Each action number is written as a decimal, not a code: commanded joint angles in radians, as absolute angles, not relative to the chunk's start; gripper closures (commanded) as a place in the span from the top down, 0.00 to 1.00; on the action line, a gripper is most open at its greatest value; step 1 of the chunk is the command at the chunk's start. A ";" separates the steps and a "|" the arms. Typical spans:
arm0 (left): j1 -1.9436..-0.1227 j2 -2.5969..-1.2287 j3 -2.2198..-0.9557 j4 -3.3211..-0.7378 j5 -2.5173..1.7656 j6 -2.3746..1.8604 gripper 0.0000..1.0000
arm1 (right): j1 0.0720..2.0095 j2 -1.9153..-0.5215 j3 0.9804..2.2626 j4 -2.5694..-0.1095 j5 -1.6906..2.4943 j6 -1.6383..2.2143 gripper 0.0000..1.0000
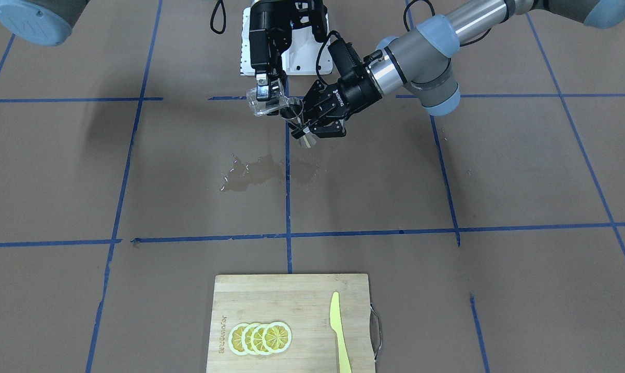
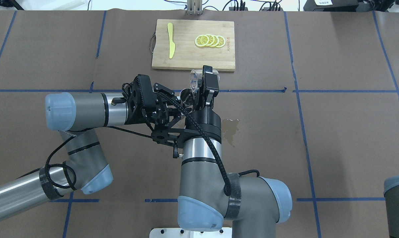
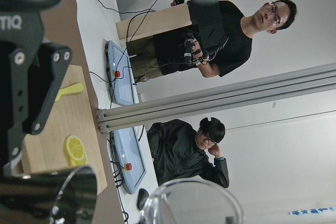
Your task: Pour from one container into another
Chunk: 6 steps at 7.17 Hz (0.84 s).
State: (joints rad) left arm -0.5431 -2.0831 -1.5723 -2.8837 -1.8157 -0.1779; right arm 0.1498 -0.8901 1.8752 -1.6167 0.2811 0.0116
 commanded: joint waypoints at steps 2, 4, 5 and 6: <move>-0.543 -2.083 -1.572 -2.884 -1.816 -0.176 0.00 | 0.150 -0.888 1.870 -1.617 0.268 -0.034 0.00; -0.543 -2.083 -1.571 -2.884 -1.816 -0.178 0.00 | 0.150 -0.885 1.881 -1.614 0.271 -0.038 0.00; -0.543 -2.082 -1.571 -2.884 -1.816 -0.176 0.00 | 0.152 -0.885 1.894 -1.611 0.272 -0.037 0.00; -0.543 -2.082 -1.571 -2.884 -1.816 -0.176 0.00 | 0.150 -0.885 1.925 -1.603 0.278 -0.034 0.00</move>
State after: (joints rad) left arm -0.5430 -2.0823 -1.5710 -2.8839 -1.8163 -0.1769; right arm 0.1510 -0.8856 1.8956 -1.6103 0.2725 -0.0362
